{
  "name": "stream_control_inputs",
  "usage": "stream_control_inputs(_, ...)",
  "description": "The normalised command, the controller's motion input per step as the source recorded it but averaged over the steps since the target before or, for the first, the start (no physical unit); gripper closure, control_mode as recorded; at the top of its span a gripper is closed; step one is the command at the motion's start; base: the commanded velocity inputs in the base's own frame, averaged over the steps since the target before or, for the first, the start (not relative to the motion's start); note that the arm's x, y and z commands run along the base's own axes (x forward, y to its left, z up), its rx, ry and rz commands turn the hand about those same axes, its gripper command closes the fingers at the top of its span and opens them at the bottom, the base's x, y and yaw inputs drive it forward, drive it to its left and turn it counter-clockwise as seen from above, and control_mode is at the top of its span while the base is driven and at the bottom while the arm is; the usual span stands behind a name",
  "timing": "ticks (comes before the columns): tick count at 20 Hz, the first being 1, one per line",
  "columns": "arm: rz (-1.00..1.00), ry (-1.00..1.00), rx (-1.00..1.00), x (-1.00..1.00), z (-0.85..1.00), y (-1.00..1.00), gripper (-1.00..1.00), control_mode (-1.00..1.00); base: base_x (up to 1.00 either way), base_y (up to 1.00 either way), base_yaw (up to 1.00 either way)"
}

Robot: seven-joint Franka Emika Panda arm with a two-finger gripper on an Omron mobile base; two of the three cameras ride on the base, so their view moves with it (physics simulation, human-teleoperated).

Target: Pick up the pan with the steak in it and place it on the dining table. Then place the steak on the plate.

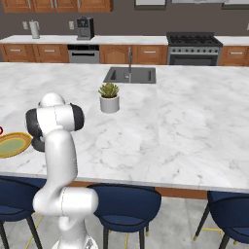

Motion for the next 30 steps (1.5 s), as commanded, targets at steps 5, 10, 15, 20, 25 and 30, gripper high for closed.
stream_control_inputs(5, 0.00, 0.00, 0.00, 0.00, 0.00, 0.00, 1.00, -1.00, 0.00, 0.00, 0.00)
stream_control_inputs(10, 0.00, -0.01, 0.04, -0.18, 0.37, 0.01, 1.00, -1.00, 0.00, 0.00, 0.00)
stream_control_inputs(15, 0.00, -0.05, 0.05, -0.39, 0.60, 0.04, 1.00, -1.00, 0.00, 0.00, 0.00)
stream_control_inputs(20, 0.00, -0.06, 0.02, -0.47, 0.47, 0.20, 1.00, -1.00, 0.00, 0.00, 0.00)
stream_control_inputs(25, 0.00, -0.07, 0.00, -0.46, 0.19, 0.42, 1.00, -1.00, 0.00, 0.00, 0.00)
stream_control_inputs(30, 0.00, -0.08, 0.00, -0.41, 0.08, 0.53, 1.00, -1.00, 0.00, 0.00, 0.00)
